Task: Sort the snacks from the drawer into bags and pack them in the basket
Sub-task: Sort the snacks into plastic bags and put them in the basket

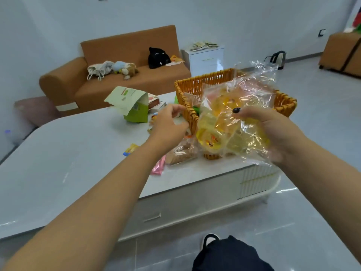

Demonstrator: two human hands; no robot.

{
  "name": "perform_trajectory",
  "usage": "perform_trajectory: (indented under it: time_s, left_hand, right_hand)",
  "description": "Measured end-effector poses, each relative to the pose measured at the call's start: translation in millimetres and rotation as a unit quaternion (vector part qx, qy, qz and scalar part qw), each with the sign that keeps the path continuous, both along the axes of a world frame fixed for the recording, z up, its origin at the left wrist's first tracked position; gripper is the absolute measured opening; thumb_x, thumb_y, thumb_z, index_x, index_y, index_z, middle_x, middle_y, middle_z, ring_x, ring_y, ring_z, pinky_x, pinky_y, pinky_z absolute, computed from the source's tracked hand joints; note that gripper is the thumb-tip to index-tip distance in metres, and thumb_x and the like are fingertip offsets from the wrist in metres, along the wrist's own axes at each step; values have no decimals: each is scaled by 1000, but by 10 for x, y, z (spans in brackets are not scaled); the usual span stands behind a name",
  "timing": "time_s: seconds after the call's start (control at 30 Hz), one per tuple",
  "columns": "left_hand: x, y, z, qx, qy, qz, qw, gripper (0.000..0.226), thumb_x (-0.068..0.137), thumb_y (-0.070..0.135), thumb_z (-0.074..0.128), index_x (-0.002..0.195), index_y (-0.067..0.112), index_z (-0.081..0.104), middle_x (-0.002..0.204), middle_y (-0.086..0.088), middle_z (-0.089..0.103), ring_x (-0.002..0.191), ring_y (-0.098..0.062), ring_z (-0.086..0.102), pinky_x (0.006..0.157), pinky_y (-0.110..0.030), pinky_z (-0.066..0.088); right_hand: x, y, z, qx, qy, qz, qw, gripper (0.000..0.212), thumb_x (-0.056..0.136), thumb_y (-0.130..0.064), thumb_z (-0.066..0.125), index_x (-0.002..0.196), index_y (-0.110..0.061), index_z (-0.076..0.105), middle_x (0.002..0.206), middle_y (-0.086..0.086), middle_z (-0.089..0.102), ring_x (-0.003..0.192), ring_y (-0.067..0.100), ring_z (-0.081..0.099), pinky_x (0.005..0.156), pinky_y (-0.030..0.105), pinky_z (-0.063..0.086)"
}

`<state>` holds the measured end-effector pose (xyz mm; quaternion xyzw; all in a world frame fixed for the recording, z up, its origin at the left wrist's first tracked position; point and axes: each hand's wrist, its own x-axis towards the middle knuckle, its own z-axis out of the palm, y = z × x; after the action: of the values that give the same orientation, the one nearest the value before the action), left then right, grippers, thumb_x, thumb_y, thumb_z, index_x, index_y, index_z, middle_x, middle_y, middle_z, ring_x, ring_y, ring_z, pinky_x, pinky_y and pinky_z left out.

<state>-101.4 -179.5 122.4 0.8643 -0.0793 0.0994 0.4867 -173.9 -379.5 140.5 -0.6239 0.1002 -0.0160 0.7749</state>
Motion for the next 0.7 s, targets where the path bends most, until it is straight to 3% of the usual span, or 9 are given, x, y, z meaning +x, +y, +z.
perform_trajectory:
  time_s: [0.13,0.2,0.3,0.43,0.57,0.7]
  left_hand:
    - [310,-422,0,6,-65,1,998,48,94,17,56,140,17,41,145,-3,38,133,-15,35,108,-25,27]
    - [409,-604,-47,17,-61,-25,998,57,99,23,49,151,18,25,158,-2,19,145,-15,18,115,-29,18]
    - [515,-769,-232,80,-42,-53,994,66,102,34,43,156,22,6,164,-1,-2,150,-15,-6,121,-38,3]
    - [581,-812,-388,163,-58,-37,984,68,102,38,39,156,27,0,164,-2,-4,150,-19,-9,123,-42,2]
    - [593,-804,-406,185,-59,-44,980,64,103,32,37,156,32,2,164,-3,-6,150,-20,-11,122,-41,-4]
    - [582,-820,-401,204,-62,-43,976,60,103,28,36,156,33,8,164,-4,-6,150,-20,-11,122,-41,-5]
  right_hand:
    - [556,-378,125,19,-24,-24,999,72,29,-42,88,98,-25,75,125,1,62,120,29,54,99,56,43]
    - [798,-578,172,11,-22,-41,999,67,26,-41,88,89,-22,76,126,3,62,118,28,56,96,54,46]
    - [1025,-732,305,22,-20,-63,998,40,52,-31,81,88,-17,69,125,11,64,109,33,64,89,53,53]
    - [1226,-873,431,-22,-27,-109,993,8,80,-21,68,81,-16,61,98,7,63,90,28,68,77,46,59]
    - [1407,-952,511,-107,-25,-130,985,8,87,-12,63,80,-16,62,86,2,56,76,20,61,72,36,58]
    - [1582,-969,562,-248,0,-115,962,7,85,-11,66,90,-13,61,88,5,56,80,22,59,60,24,52]
